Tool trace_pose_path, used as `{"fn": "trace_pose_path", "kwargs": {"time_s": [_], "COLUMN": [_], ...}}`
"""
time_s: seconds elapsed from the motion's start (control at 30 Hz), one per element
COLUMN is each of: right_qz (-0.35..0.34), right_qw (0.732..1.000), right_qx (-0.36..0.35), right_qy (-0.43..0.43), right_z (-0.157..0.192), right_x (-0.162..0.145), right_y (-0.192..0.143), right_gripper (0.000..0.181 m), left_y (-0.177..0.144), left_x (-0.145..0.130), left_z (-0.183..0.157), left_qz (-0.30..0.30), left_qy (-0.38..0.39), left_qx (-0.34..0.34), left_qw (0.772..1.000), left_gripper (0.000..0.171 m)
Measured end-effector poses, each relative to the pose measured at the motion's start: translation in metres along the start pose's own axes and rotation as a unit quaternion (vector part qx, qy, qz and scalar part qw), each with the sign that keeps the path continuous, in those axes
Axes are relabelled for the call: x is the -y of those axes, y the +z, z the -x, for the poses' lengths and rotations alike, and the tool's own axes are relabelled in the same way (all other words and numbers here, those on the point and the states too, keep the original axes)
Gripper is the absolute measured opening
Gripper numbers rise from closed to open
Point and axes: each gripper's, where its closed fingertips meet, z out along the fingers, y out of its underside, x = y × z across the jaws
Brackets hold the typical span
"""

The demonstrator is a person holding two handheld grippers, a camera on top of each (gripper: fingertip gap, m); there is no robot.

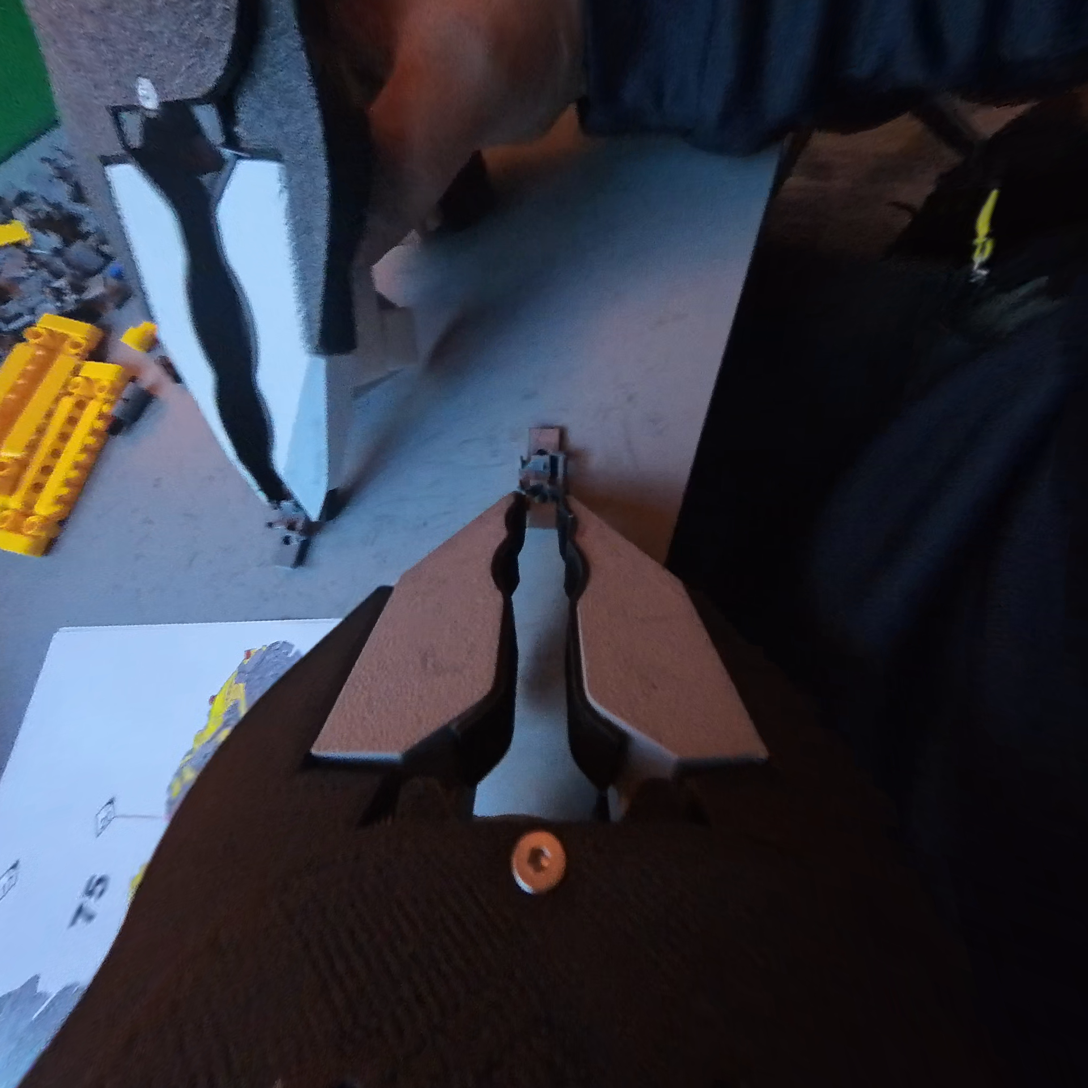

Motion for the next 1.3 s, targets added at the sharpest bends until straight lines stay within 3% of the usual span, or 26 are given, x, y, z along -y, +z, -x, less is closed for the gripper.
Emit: {"fn": "trace_pose_path", "kwargs": {"time_s": [0.13, 0.23, 0.4, 0.5, 0.67, 0.8, 0.9, 1.0, 1.07, 1.2, 1.3], "right_qz": [-0.001, -0.001, -0.032, -0.032, -0.057, -0.074, -0.076, -0.066, -0.065, -0.063, -0.060], "right_qw": [1.000, 1.000, 0.996, 0.994, 0.990, 0.983, 0.979, 0.977, 0.976, 0.977, 0.977], "right_qx": [-0.004, -0.016, -0.054, -0.086, -0.119, -0.163, -0.190, -0.204, -0.206, -0.204, -0.203], "right_qy": [0.004, -0.009, -0.058, -0.063, -0.056, -0.027, -0.006, -0.001, -0.004, -0.004, -0.001], "right_z": [-0.005, -0.006, -0.003, -0.009, -0.012, -0.020, -0.026, -0.029, -0.028, -0.028, -0.028], "right_x": [0.005, 0.006, 0.013, 0.013, 0.015, 0.008, 0.001, -0.005, -0.006, -0.006, -0.007], "right_y": [0.004, 0.005, -0.002, -0.003, -0.014, -0.032, -0.041, -0.044, -0.045, -0.044, -0.043], "right_gripper": [0.016, 0.017, 0.016, 0.017, 0.017, 0.017, 0.017, 0.017, 0.017, 0.017, 0.017], "left_y": [-0.002, -0.005, 0.001, 0.000, 0.001, -0.006, -0.018, -0.045, -0.079, -0.157, -0.201], "left_x": [0.001, 0.004, -0.002, -0.004, -0.004, -0.005, -0.009, -0.021, -0.040, -0.107, -0.157], "left_z": [-0.004, -0.002, 0.002, 0.013, 0.019, 0.036, 0.043, 0.051, 0.065, 0.085, 0.101], "left_qz": [-0.001, -0.016, 0.007, 0.009, 0.012, -0.002, -0.021, -0.016, -0.005, 0.038, 0.068], "left_qy": [-0.083, -0.093, -0.058, -0.053, -0.045, -0.098, -0.146, -0.166, -0.182, -0.224, -0.257], "left_qx": [-0.089, -0.095, -0.040, 0.015, 0.051, 0.095, 0.095, 0.120, 0.171, 0.262, 0.306], "left_qw": [0.993, 0.991, 0.997, 0.998, 0.998, 0.991, 0.984, 0.979, 0.968, 0.938, 0.914], "left_gripper": [0.007, 0.007, 0.007, 0.007, 0.008, 0.045, 0.049, 0.055, 0.055, 0.054, 0.043]}}
